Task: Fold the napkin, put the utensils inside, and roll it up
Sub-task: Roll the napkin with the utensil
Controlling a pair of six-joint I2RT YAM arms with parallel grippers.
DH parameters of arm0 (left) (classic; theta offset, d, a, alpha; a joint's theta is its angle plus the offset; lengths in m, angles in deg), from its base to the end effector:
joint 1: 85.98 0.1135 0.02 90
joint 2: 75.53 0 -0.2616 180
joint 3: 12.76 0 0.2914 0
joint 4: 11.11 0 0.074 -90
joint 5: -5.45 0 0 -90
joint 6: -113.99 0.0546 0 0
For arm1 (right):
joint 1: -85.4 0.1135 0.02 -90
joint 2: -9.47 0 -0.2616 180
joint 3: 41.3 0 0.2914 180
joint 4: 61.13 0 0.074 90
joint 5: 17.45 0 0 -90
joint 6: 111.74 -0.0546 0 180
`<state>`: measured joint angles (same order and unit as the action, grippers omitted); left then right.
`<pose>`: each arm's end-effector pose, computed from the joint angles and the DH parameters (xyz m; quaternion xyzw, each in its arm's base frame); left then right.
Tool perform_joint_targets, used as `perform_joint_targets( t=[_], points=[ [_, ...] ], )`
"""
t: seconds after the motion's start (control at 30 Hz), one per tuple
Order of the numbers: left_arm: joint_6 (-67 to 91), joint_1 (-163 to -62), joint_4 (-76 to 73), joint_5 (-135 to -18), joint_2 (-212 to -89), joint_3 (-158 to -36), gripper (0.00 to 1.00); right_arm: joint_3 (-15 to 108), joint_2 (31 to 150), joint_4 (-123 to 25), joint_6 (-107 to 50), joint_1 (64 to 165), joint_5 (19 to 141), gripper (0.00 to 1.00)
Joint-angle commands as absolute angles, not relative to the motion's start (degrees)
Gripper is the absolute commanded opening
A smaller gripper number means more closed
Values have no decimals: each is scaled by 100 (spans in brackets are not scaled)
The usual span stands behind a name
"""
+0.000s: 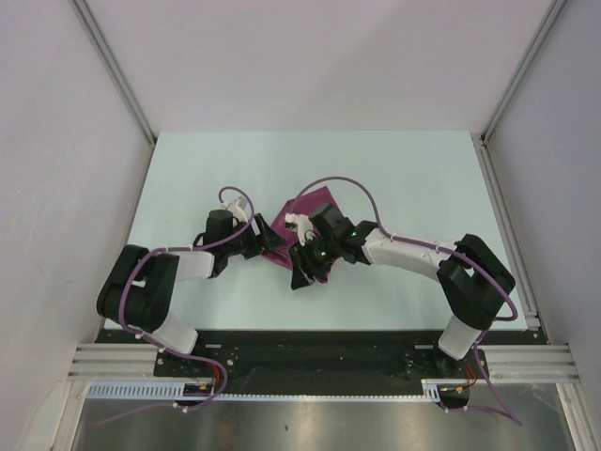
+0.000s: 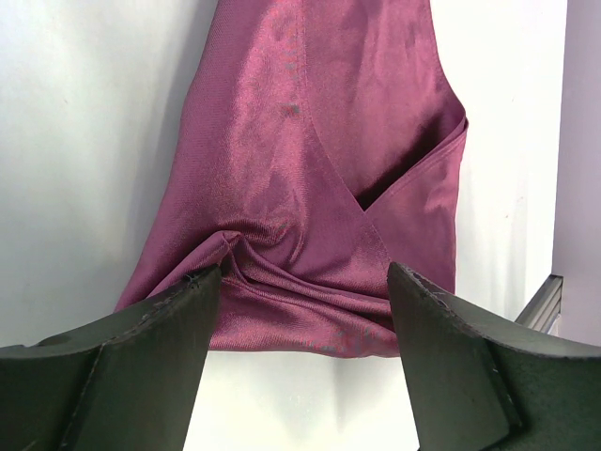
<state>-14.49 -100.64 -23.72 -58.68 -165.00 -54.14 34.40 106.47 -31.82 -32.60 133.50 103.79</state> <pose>0.2963 -0.1021 0.0868 -0.0785 0.8689 -0.3776 0.3103 0.2460 0.3166 0.1740 -0.3755 0.8303 0.3804 0.1578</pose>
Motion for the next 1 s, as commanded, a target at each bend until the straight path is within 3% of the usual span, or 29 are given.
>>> perform_joint_targets(
  t=[0.0, 0.23, 0.5, 0.8, 0.97],
  points=[
    [-1064, -9925, -1628, -6495, -16729, -5365, 80, 3395, 10520, -3887, -3133, 13804, 9032, 56],
    [-1064, -9925, -1593, -6486, -16685, -5374, 80, 3246, 10290, -4520, -2457, 14060, 8038, 66],
    [-1072, -9925, -1567, -6451, -16668, -5409, 80, 3246, 10791, -4864, -1806, 13928, 7527, 67],
    [-1072, -9925, -1514, -6442, -16632, -5453, 80, 3430, 11362, -5083, -1612, 13779, 7808, 62],
    [-1064, -9925, -1514, -6442, -16606, -5435, 80, 3483, 11529, -5075, -1612, 13673, 7861, 50]
  ],
)
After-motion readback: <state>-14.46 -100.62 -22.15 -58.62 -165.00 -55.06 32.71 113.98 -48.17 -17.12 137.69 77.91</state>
